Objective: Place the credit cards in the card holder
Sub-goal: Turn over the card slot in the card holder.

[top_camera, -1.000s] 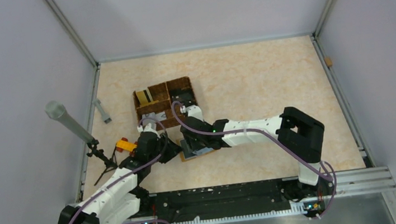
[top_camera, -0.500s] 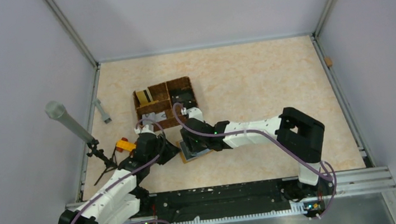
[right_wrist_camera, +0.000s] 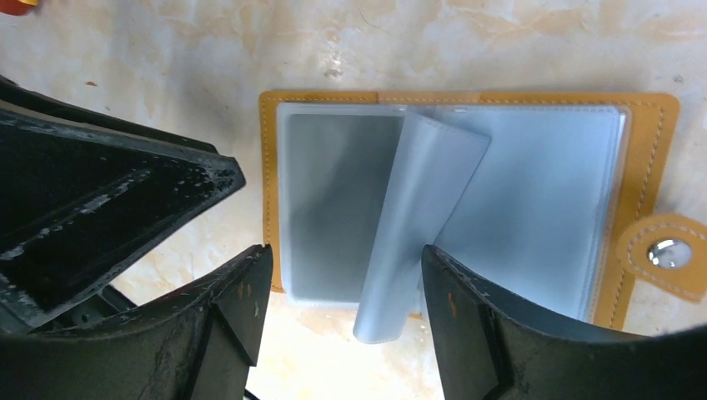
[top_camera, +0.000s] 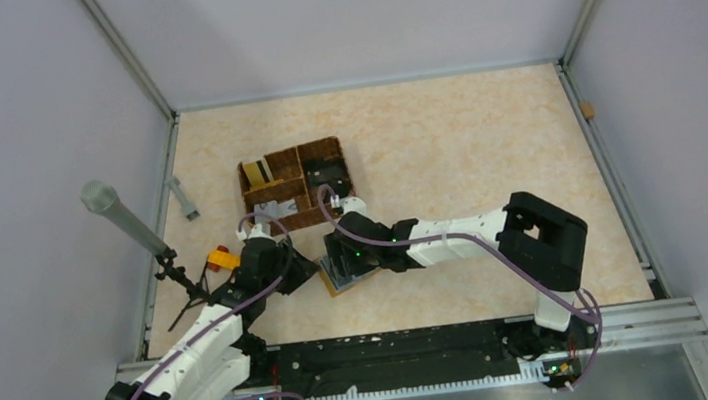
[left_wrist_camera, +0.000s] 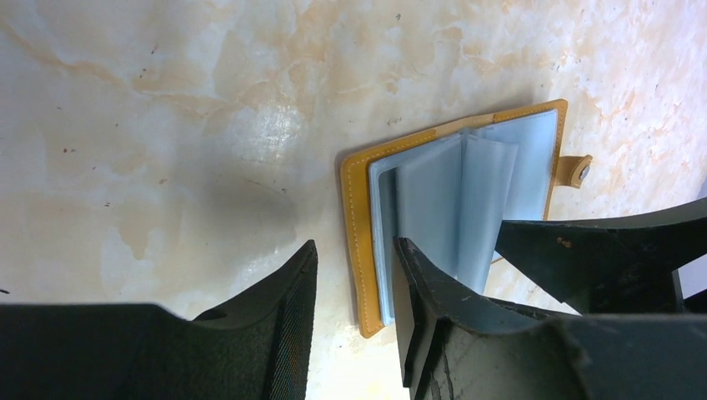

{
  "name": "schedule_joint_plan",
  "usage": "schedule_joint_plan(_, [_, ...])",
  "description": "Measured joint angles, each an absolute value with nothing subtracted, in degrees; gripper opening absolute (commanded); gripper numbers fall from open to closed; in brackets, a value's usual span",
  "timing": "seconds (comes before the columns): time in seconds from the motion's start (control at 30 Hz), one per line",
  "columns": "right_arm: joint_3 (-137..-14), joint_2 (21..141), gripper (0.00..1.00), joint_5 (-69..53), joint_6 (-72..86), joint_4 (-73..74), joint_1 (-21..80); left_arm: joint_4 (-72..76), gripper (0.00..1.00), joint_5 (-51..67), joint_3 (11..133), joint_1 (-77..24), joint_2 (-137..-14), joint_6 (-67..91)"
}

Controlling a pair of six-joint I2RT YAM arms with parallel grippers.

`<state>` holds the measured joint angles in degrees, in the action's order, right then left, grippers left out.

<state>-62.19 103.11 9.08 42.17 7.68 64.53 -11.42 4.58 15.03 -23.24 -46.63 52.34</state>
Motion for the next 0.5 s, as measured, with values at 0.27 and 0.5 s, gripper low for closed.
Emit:
schedule_joint_plan(0.27, [-59.3,101.2,0.7,5.9,42.7,3.8,63.5,-11.7,0.42,4.6,15.0,-22.9,-46.6,52.3])
schedule_joint_plan(0.5, [-58.7,100.4,0.62,7.4,43.3,3.6,62.9,-10.9,0.42,6.0,15.8,-22.8,-46.7,50.5])
